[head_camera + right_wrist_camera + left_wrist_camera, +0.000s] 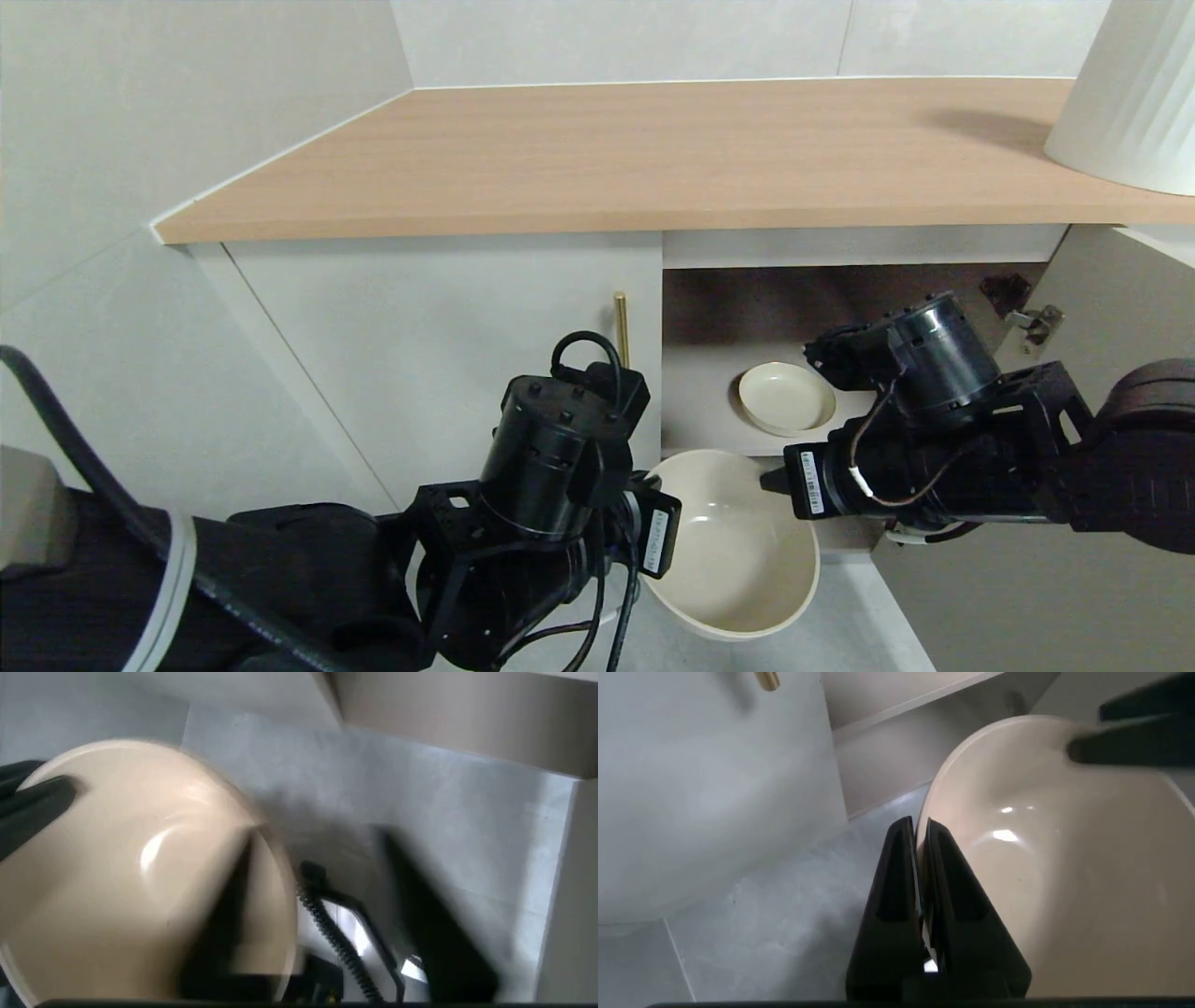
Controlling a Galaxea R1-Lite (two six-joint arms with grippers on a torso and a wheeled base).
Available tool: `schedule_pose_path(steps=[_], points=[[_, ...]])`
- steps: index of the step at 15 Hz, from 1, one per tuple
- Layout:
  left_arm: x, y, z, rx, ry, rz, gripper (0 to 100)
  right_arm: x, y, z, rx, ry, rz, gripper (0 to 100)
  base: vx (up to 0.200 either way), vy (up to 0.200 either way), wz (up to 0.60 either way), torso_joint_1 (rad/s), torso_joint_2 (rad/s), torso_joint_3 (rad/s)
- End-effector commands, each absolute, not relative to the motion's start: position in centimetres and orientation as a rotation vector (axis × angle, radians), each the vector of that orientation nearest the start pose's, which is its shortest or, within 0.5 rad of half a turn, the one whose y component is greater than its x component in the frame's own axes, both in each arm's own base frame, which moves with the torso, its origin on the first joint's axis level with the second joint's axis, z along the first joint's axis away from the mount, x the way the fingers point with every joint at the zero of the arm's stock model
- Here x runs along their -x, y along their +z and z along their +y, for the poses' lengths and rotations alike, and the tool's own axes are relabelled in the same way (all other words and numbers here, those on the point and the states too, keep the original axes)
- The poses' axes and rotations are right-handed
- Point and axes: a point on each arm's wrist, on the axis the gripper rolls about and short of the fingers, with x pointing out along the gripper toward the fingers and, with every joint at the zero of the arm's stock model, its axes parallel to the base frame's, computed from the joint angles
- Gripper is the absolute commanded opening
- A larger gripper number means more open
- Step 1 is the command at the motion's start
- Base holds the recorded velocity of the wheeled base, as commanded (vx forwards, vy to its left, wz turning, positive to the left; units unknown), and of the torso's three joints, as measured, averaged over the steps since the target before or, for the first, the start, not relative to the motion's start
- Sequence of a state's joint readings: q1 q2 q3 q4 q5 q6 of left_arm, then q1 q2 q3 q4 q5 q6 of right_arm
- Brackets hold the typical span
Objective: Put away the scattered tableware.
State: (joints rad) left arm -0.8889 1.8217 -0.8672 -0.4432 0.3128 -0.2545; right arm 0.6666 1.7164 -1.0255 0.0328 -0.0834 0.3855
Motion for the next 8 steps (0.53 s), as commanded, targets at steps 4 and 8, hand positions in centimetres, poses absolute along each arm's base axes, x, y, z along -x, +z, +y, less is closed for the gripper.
schedule_pose_path(steps=[4,8], points=[[-21.14,13.91,-24.9,-0.055,-0.499,0.502,0,-23.68,17.39,18.82,-0.081,0.421,0.784,0,0.0,0.0,0.0,0.0,0.0,0.0],[-21.14,13.91,-24.9,-0.055,-0.499,0.502,0,-23.66,17.33,18.87,-0.08,0.421,0.787,0,0.0,0.0,0.0,0.0,0.0,0.0]])
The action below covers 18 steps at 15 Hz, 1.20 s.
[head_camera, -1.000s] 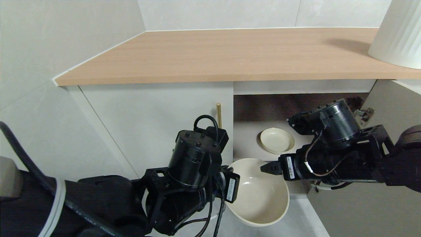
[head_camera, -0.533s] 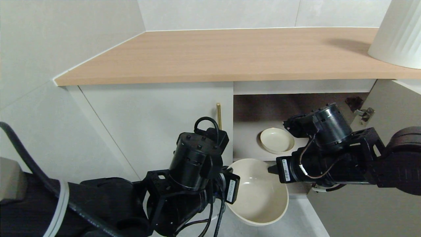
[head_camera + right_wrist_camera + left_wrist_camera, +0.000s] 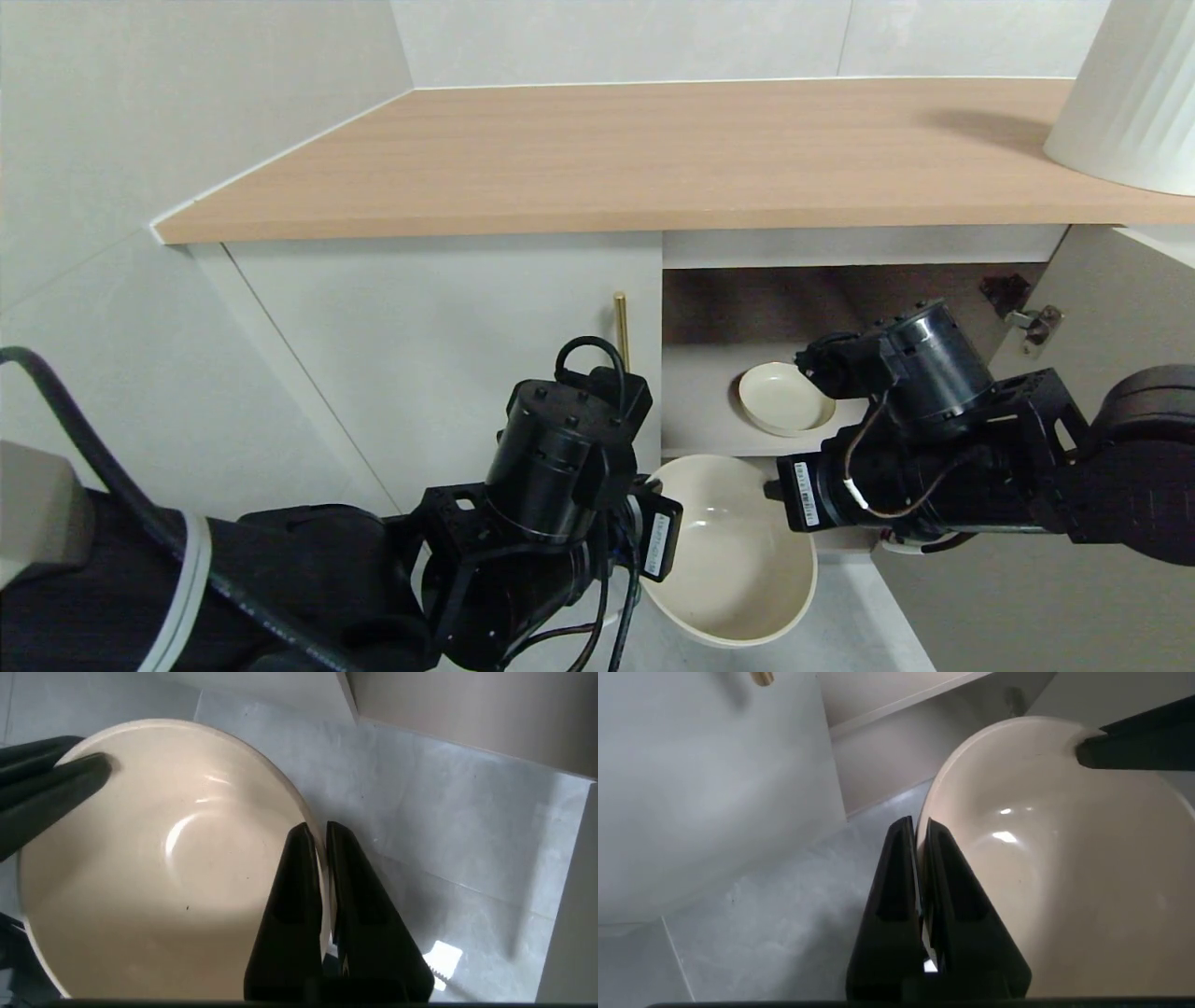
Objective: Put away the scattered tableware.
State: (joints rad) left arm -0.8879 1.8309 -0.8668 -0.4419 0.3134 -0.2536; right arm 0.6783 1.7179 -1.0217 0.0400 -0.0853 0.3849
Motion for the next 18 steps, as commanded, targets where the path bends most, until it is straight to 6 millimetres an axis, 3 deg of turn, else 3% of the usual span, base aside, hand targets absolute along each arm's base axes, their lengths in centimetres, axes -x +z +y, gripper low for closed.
schedule_pose_path(steps=[1,3,4,7,10,16,18], points=[[-21.1,13.9,-24.9,-0.055,-0.499,0.502,0,-23.7,17.3,18.9,-0.08,0.421,0.787,0,0.0,0.0,0.0,0.0,0.0,0.0],[-21.1,13.9,-24.9,-0.056,-0.497,0.502,0,-23.7,17.3,18.9,-0.079,0.421,0.789,0,0.0,0.0,0.0,0.0,0.0,0.0],[-21.1,13.9,-24.8,-0.055,-0.494,0.501,100,-23.7,17.3,18.9,-0.079,0.421,0.789,0,0.0,0.0,0.0,0.0,0.0,0.0],[-21.1,14.2,-24.8,-0.048,-0.492,0.488,100,-23.7,17.1,18.9,-0.077,0.41,0.79,0,0.0,0.0,0.0,0.0,0.0,0.0],[-21.1,14.3,-24.7,-0.046,-0.493,0.486,100,-24.9,16.4,18.7,-0.143,0.284,0.783,0,0.0,0.0,0.0,0.0,0.0,0.0],[-20.9,15.2,-24.4,-0.031,-0.49,0.462,100,-31.2,13.6,15.7,-0.275,-0.012,0.683,0,0.0,0.0,0.0,0.0,0.0,0.0],[-20.8,15.3,-24.3,-0.028,-0.489,0.457,100,-32.6,13.8,14.8,-0.338,-0.076,0.641,0,0.0,0.0,0.0,0.0,0.0,0.0]])
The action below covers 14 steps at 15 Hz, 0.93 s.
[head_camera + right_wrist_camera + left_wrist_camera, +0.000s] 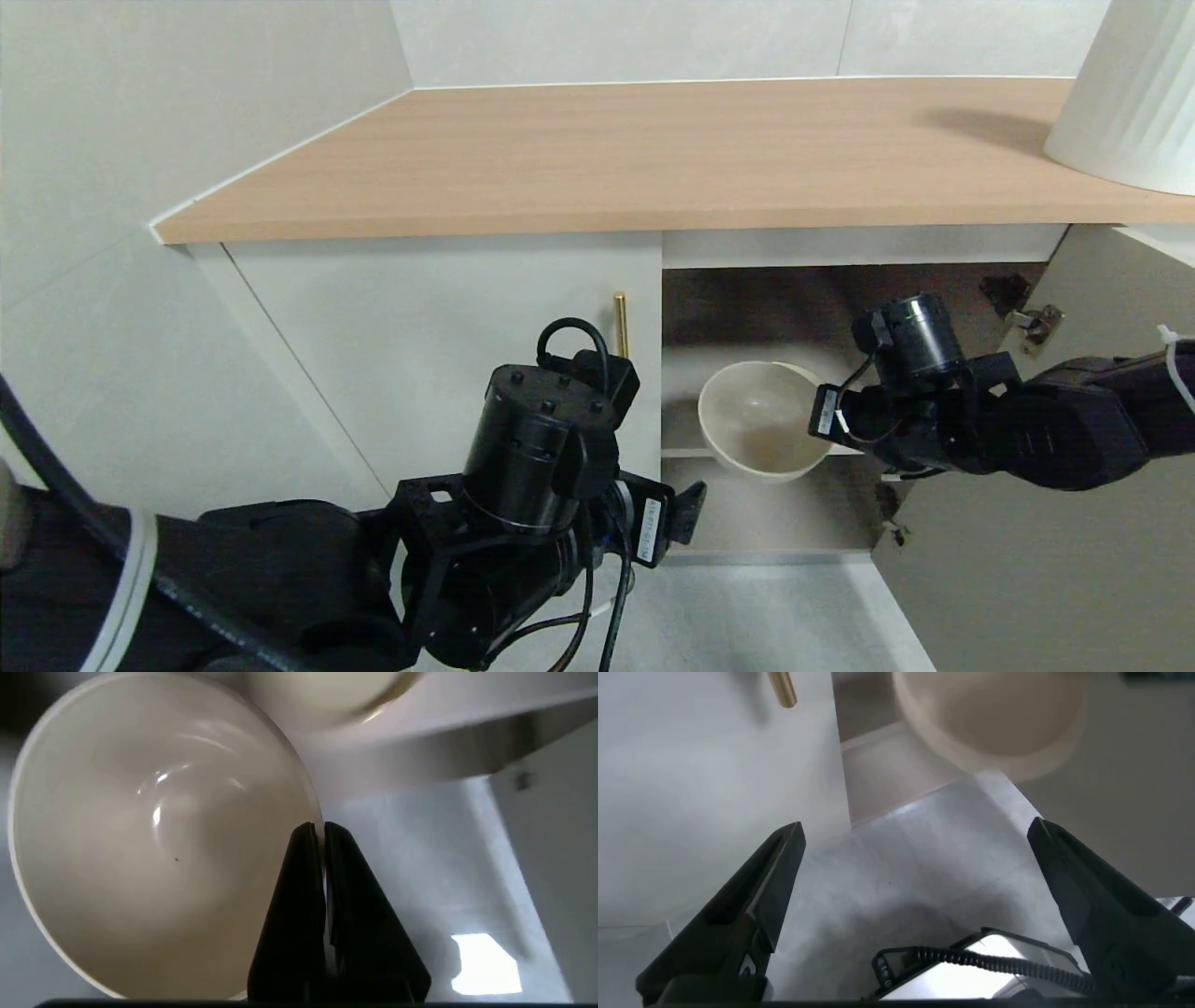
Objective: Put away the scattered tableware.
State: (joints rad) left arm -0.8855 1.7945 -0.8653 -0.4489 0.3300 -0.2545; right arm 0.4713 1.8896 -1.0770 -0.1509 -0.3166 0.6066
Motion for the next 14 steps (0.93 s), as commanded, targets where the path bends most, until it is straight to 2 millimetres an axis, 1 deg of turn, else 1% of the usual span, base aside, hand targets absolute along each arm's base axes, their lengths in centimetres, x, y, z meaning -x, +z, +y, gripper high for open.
schedule_pose_path(steps=[1,3,5,7,9,10,11,14], points=[[-20.8,15.3,-24.3,-0.028,-0.489,0.457,100,-33.1,14.0,14.4,-0.355,-0.088,0.628,0,0.0,0.0,0.0,0.0,0.0,0.0],[-20.8,15.3,-24.3,-0.028,-0.489,0.457,100,-34.4,14.2,13.7,-0.399,-0.125,0.598,0,0.0,0.0,0.0,0.0,0.0,0.0],[-20.8,15.2,-24.3,-0.03,-0.488,0.46,100,-35.3,14.4,13.1,-0.423,-0.144,0.579,0,0.0,0.0,0.0,0.0,0.0,0.0],[-20.9,15.2,-24.4,-0.03,-0.488,0.46,100,-36.7,13.6,12.2,-0.428,-0.186,0.577,0,0.0,0.0,0.0,0.0,0.0,0.0],[-20.9,15.2,-24.4,-0.031,-0.488,0.461,100,-37.7,13.1,11.8,-0.434,-0.208,0.578,0,0.0,0.0,0.0,0.0,0.0,0.0],[-20.9,15.1,-24.4,-0.033,-0.488,0.464,100,-38.3,12.3,11.6,-0.441,-0.225,0.587,0,0.0,0.0,0.0,0.0,0.0,0.0],[-20.9,15.0,-24.4,-0.034,-0.488,0.465,100,-38.8,12.1,11.2,-0.452,-0.239,0.584,0,0.0,0.0,0.0,0.0,0.0,0.0],[-20.9,15.1,-24.4,-0.032,-0.488,0.462,100,-39.3,12.5,10.7,-0.505,-0.251,0.563,0,0.0,0.0,0.0,0.0,0.0,0.0]])
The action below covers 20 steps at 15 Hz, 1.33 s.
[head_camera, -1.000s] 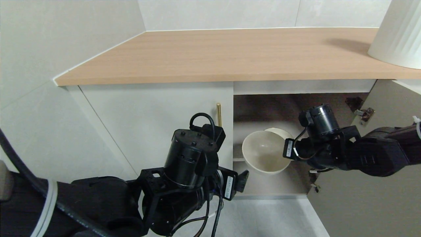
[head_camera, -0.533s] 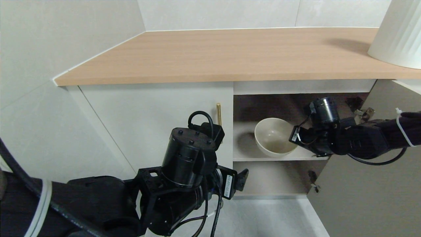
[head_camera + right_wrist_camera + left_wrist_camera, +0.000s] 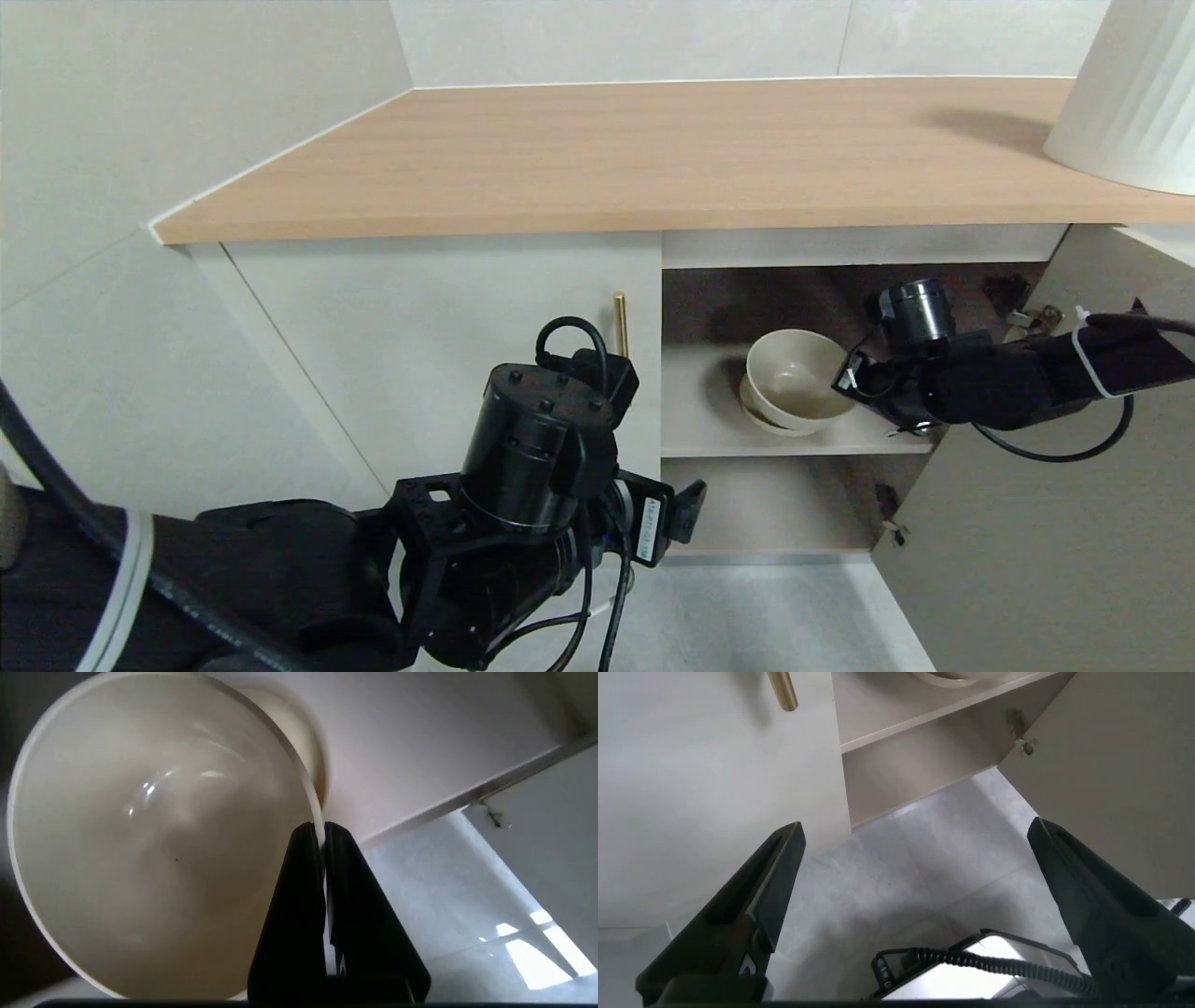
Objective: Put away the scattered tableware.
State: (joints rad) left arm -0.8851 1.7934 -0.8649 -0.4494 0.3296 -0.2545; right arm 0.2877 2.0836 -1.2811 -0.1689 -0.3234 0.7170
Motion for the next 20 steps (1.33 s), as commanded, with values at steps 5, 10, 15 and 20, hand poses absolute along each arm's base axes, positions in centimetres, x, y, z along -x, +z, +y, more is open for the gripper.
schedule_pose_path(steps=[5,10,15,20], points=[[-20.9,15.0,-24.4,-0.034,-0.488,0.465,100,-40.1,11.4,10.9,-0.507,-0.255,0.551,0,0.0,0.0,0.0,0.0,0.0,0.0],[-20.9,15.1,-24.4,-0.032,-0.488,0.462,100,-41.0,10.5,11.0,-0.507,-0.262,0.552,0,0.0,0.0,0.0,0.0,0.0,0.0],[-20.9,15.0,-24.4,-0.034,-0.487,0.466,100,-41.9,10.2,10.4,-0.514,-0.3,0.528,0,0.0,0.0,0.0,0.0,0.0,0.0],[-20.9,15.0,-24.4,-0.034,-0.488,0.465,100,-41.9,10.2,10.4,-0.515,-0.301,0.529,100,0.0,0.0,0.0,0.0,0.0,0.0]])
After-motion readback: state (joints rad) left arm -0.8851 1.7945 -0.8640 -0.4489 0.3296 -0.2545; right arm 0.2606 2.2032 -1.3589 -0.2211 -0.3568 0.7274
